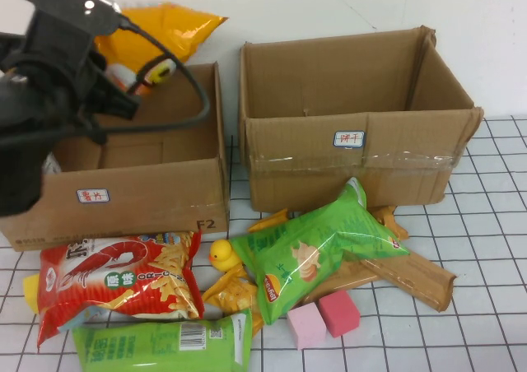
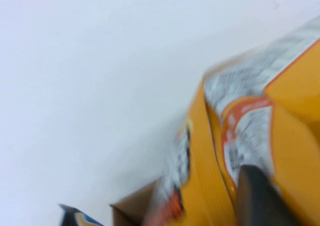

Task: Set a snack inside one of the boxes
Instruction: Place the potato chip in the potato chip box, then pick up the biscuit

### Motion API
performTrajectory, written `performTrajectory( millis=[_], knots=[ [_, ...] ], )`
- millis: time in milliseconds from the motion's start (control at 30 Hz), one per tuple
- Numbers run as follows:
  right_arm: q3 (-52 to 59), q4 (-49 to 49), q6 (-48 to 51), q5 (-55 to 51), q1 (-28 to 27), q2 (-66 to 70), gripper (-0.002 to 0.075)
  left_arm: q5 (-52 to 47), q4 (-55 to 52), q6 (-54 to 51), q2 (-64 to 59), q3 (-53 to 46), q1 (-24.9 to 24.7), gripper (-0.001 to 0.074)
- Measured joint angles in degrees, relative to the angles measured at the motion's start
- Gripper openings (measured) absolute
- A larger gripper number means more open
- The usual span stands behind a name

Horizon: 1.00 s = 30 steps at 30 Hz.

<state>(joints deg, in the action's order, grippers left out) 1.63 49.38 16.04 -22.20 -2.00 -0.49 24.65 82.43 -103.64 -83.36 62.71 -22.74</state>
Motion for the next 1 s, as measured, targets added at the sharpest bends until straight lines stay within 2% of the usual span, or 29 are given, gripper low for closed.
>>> performTrajectory(
  millis=[167, 267, 367, 467, 533, 600, 733, 1000],
  knots=[
    [0.0, 0.09, 0.0, 0.0, 0.0, 0.0, -0.0001, 3.03, 6.3, -1.01, -4.0, 2.61, 0.14, 0.0412],
    [0.0, 0.09, 0.0, 0.0, 0.0, 0.0, -0.0001, 6.35, 12.47, -4.09, -2.9, 2.6, 0.18, 0.0473],
    [0.0, 0.2, 0.0, 0.22, 0.0, 0.0, -0.0001, 9.34, 17.35, -7.84, 1.13, 2.44, 0.18, 0.042],
    [0.0, 0.2, 0.27, 0.58, 0.0, 0.0, -0.0001, 9.74, 18.44, -8.86, 8.49, -0.91, -0.34, 0.0255],
    [0.0, 0.38, 1.1, 0.79, 0.0, 0.0, -0.0001, 7.86, 18.53, -8.55, 14.52, -4.59, -1.08, 0.0115],
    [-0.69, 0.38, 2.97, 0.79, 0.0, 0.31, -0.0001, 5.13, 18.53, -6.73, 20.61, -8.73, -1.78, 0.0048],
    [-6.08, 0.38, 10.99, 0.02, 0.0, 5.49, -0.0001, -1.28, 18.53, -0.98, 31.68, -16.79, -2.26, 0.0008],
    [-23.09, -2.55, 30.21, -7.07, 0.0, 27.4, -0.0001, -14.55, 18.31, 7.94, 48.24, -32.55, -2.26, 0.0]
  ],
)
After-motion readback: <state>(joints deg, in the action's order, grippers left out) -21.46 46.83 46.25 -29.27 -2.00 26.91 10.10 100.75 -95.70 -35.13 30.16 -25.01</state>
